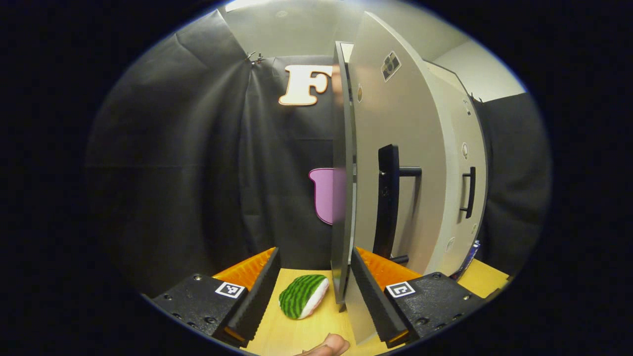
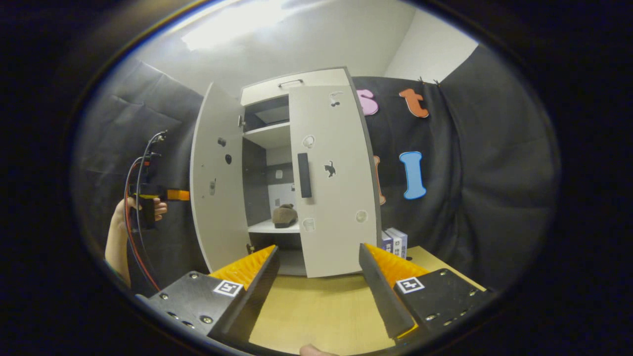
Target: Grab one shoe with the right hand and put it into the shoe cabinet, grab the other shoe with the left hand and put it into the shoe cabinet; then close the right door with the right hand and the left door with the left hand.
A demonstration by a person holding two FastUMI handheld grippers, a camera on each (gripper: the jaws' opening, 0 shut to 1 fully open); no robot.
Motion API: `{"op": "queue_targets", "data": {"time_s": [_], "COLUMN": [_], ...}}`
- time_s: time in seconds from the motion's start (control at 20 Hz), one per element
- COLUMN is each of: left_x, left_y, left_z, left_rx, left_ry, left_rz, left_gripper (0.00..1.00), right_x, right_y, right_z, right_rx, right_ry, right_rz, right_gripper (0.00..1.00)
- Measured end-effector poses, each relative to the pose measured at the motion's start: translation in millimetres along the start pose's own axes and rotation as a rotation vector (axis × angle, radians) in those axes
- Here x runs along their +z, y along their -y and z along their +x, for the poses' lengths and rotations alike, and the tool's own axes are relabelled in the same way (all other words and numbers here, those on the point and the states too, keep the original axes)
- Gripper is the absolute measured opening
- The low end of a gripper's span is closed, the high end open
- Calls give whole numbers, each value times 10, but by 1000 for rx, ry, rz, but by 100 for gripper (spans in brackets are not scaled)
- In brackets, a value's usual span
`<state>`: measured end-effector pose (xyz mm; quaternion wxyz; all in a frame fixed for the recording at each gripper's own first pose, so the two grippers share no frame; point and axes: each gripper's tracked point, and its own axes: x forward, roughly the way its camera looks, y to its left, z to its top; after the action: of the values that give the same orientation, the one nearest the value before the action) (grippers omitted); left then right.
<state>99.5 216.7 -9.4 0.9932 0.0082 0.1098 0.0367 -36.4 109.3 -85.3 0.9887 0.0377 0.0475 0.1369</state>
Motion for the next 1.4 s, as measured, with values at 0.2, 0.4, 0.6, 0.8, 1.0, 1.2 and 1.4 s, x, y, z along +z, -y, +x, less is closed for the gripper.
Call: {"op": "queue_targets", "data": {"time_s": [0.2, 0.4, 0.6, 0.8, 1.0, 1.2, 1.4], "left_x": [-18, -9, -23, -27, 12, 21, -117], "left_y": [138, 218, 418, 671, 834, 1087, 1462], "left_z": [4, -17, 23, 107, 266, 473, 508], "left_rx": [-22, 3, -41, -83, -60, -79, -150], "left_ry": [-9, -5, -16, -28, -14, -13, -62], "left_rz": [-14, -11, -29, -62, -55, -98, -127], "left_gripper": [89, 87, 87, 90, 92, 91, 94], "right_x": [-2, 12, 26, 10, -14, 1, 27], "right_y": [77, 176, 286, 286, 293, 293, 300], "right_z": [-3, -20, -31, -40, -42, -50, -33], "right_rx": [-34, -63, -106, -108, -118, -127, -147], "right_ry": [2, 11, 28, 28, 23, 32, 38], "right_rz": [10, 44, 47, 57, 41, 31, 26], "right_gripper": [97, 96, 97, 96, 97, 97, 97]}}
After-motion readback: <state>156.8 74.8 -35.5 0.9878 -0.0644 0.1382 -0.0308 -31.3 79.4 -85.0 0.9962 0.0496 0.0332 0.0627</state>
